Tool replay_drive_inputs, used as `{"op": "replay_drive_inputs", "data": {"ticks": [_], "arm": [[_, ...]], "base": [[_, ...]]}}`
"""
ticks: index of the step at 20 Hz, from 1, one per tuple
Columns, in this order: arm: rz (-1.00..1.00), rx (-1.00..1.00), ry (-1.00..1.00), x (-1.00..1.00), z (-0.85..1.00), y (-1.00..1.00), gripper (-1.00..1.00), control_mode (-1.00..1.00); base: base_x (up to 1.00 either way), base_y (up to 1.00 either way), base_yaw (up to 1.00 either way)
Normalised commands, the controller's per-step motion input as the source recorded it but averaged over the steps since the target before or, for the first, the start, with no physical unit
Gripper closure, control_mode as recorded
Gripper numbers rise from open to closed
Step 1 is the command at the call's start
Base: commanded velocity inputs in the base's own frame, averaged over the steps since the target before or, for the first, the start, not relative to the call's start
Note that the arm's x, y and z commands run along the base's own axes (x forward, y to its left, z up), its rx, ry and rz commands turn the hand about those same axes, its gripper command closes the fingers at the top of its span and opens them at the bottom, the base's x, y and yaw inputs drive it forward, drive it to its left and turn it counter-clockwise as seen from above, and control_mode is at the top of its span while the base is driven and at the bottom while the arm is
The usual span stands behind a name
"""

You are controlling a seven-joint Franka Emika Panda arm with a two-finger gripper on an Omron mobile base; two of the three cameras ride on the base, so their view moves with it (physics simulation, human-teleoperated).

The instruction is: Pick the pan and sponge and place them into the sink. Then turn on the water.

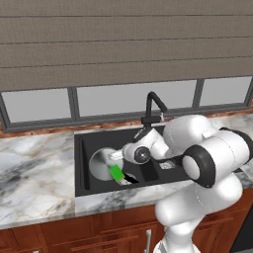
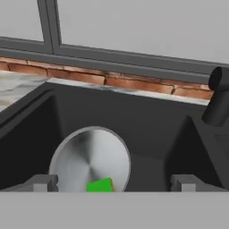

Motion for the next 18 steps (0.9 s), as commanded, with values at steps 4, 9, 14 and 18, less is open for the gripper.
{"op": "replay_drive_inputs", "data": {"ticks": [4,9,14,18], "arm": [[0.04,0.03,-0.12,-0.40,0.16,-0.31,-1.00,-1.00],[0.04,0.01,-0.12,-0.34,0.14,-0.35,-1.00,-1.00],[0.06,0.00,-0.16,-0.11,0.16,-0.49,-1.00,-1.00],[0.05,0.00,-0.16,0.00,0.16,-0.52,-1.00,-1.00]], "base": [[0.00,0.00,0.00],[0.00,0.00,0.00],[0.00,0.00,0.00],[0.00,0.00,0.00]]}}
